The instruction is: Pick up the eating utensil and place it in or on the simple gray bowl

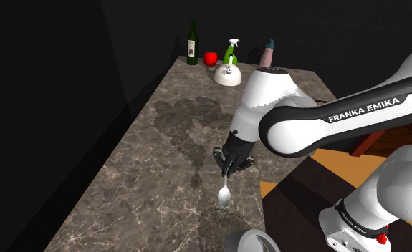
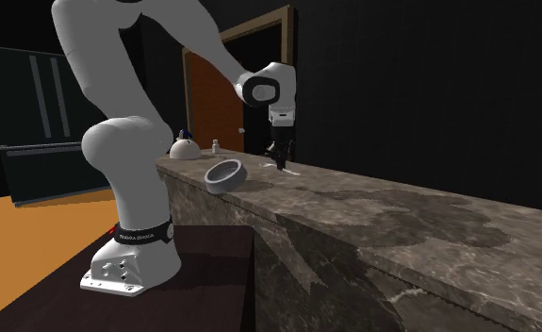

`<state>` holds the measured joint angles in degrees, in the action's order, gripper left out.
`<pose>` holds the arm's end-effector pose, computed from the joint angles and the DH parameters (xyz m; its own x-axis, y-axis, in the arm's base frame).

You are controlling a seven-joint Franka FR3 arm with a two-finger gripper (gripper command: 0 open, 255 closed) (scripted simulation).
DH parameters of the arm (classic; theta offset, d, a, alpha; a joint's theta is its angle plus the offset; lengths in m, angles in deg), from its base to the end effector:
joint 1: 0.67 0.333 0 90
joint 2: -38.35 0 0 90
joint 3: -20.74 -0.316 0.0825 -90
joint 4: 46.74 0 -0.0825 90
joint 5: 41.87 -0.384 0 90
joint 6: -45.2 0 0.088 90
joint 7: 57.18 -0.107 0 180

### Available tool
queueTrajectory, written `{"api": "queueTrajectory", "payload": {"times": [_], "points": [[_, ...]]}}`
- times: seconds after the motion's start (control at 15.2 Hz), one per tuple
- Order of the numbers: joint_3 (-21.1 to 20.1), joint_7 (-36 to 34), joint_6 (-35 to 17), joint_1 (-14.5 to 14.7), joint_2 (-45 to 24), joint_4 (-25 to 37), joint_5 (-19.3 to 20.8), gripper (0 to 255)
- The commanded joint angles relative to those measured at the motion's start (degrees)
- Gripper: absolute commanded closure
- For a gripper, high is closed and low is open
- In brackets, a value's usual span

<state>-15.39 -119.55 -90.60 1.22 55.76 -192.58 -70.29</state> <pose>0.3463 0.2728 0.3654 0.7098 -0.6901 -0.1411 -0.7044 -0.6936 -0.1509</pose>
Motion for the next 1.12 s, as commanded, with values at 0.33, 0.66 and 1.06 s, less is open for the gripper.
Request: {"api": "queueTrajectory", "payload": {"times": [0.33,0.66,1.06], "points": [[1.3,-0.6,5.5,0.1,3.2,2.4,0.4,255],[-1.2,-4.9,7.0,5.5,10.6,-1.9,-4.5,255],[-5.1,-11.9,9.2,12.2,18.1,-4.9,-9.5,255]]}}
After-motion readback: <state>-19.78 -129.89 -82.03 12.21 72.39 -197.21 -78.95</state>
